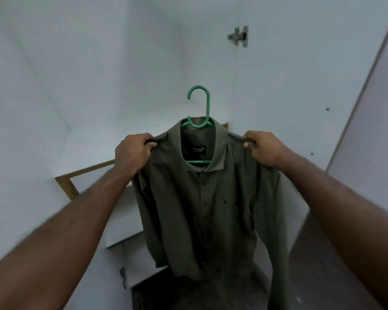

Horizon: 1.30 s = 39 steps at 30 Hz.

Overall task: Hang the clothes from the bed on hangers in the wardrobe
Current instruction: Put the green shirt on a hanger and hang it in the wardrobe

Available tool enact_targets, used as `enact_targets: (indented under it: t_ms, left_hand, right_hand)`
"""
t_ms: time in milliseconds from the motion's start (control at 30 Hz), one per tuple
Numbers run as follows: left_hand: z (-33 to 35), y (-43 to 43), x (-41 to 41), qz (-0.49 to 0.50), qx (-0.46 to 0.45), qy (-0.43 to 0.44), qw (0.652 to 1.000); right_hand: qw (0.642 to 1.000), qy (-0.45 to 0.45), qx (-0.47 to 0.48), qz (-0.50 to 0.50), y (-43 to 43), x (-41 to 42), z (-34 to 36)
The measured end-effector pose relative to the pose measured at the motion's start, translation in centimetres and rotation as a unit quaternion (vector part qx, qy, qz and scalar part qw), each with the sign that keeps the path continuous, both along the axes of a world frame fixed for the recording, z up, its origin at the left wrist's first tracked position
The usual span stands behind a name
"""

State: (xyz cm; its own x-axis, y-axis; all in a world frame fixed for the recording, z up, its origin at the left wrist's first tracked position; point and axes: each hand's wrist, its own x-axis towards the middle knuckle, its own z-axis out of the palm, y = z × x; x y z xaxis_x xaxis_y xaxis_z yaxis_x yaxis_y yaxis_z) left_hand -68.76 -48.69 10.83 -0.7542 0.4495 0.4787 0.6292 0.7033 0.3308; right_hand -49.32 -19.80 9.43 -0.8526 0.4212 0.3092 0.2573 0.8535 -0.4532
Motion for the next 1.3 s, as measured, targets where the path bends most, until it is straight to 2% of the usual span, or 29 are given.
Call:
enact_targets:
  t_ms: [200, 333, 433, 533, 667, 867, 1167, 1300]
  left_hand:
    - [10.0, -1.3, -9.6, 0.015, 0.045, 0.017, 0.999]
    - [18.0, -2.4, -15.6, 0.053, 0.027, 0.108, 0.992]
    - [25.9, -2.8, -19.1, 0.079, 0.016, 0.169, 0.982]
    - [34.5, -3.4, -21.6, 0.087, 0.032, 0.196, 0.976]
    - [42.1, -5.4, -23.2, 0.107, 0.048, 0.230, 0.966]
    - [46.3, -9.8, -26.2, 0.196, 0.059, 0.257, 0.945]
    - [49.2, -14.8, -27.7, 0.307, 0.040, 0.311, 0.899]
    - [50.6, -14.7, -28.0, 0.273, 0.052, 0.219, 0.935]
  right_hand:
    - [0.994, 0.060, 0.081, 0.040, 2.3, -13.2, 9.7]
    - [0.982, 0.120, 0.134, 0.056, 2.4, -21.1, 17.4]
    - [0.976, 0.159, 0.137, 0.056, 2.5, -26.4, 24.9]
    - [0.966, 0.211, 0.139, 0.053, 2.4, -31.1, 31.7]
    - [0.948, 0.277, 0.139, 0.065, 0.8, -36.9, 38.2]
    - [0.924, 0.333, 0.139, 0.129, -3.3, -45.0, 45.5]
    - [0.896, 0.358, 0.135, 0.224, -9.4, -57.9, 50.0]
    - [0.887, 0.374, 0.104, 0.251, -10.7, -63.5, 51.3]
